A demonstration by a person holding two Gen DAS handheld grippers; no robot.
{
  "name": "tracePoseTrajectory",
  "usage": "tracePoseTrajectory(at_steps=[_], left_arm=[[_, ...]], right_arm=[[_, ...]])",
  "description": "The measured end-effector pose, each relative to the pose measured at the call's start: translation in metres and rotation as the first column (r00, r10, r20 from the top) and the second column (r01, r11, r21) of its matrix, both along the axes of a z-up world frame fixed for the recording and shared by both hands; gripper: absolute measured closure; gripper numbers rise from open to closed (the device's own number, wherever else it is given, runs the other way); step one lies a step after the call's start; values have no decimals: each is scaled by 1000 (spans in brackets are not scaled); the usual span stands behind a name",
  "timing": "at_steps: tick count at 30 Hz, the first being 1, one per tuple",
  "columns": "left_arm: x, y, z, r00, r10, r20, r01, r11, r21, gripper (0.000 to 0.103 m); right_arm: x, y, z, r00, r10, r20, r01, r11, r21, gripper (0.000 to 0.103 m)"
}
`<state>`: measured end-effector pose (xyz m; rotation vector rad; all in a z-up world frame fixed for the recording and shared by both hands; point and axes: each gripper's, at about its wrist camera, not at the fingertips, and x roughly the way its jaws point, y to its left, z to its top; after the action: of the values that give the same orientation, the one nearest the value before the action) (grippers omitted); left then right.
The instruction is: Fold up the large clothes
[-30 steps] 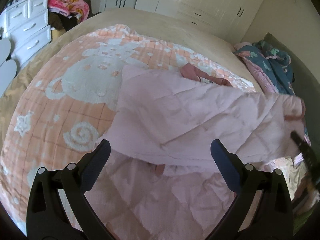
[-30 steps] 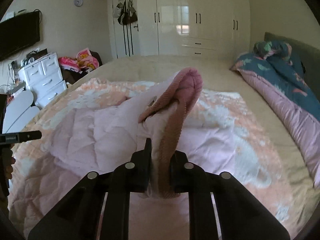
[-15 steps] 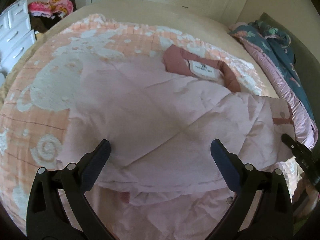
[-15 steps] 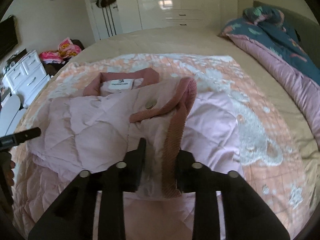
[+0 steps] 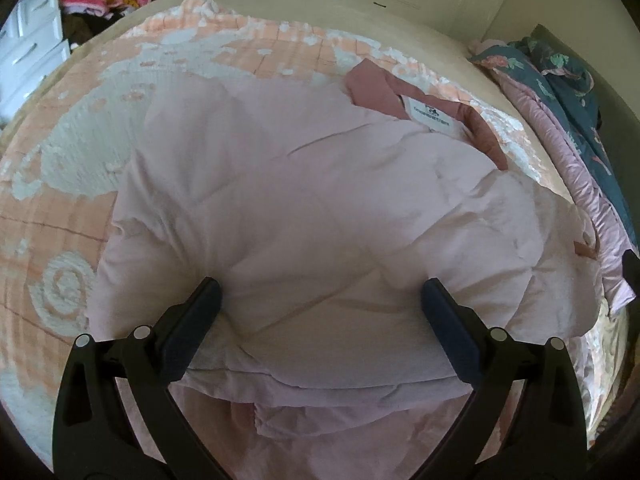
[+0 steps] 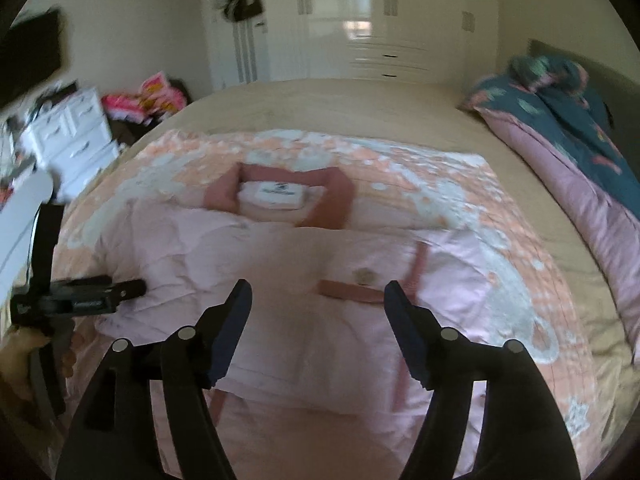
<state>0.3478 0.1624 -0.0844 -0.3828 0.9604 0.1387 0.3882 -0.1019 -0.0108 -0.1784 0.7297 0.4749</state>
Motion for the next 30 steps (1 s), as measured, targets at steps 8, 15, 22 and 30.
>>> tracePoseTrajectory(at_steps=[8,15,22,30], left_arm=[[0,2,-4,1000,9,11,-9,1000,-11,9],[-4,3,2,1000,4,20,-4,1000,-15,9],[-24,-4,18,999,17,32,-17,1000,0,9],[-45,-9,28,999,0,44,1,1000,-26,9]], right_arm=[[2,52,-30,994,87,-71,-93,992,-88,26],[17,66,-87,981,36,-191,-65,987,-149,14],[14,65,-96,987,17,-157,-39,989,-143,13],[6,54,-87,985,-22,-170,6,996,-95,11]])
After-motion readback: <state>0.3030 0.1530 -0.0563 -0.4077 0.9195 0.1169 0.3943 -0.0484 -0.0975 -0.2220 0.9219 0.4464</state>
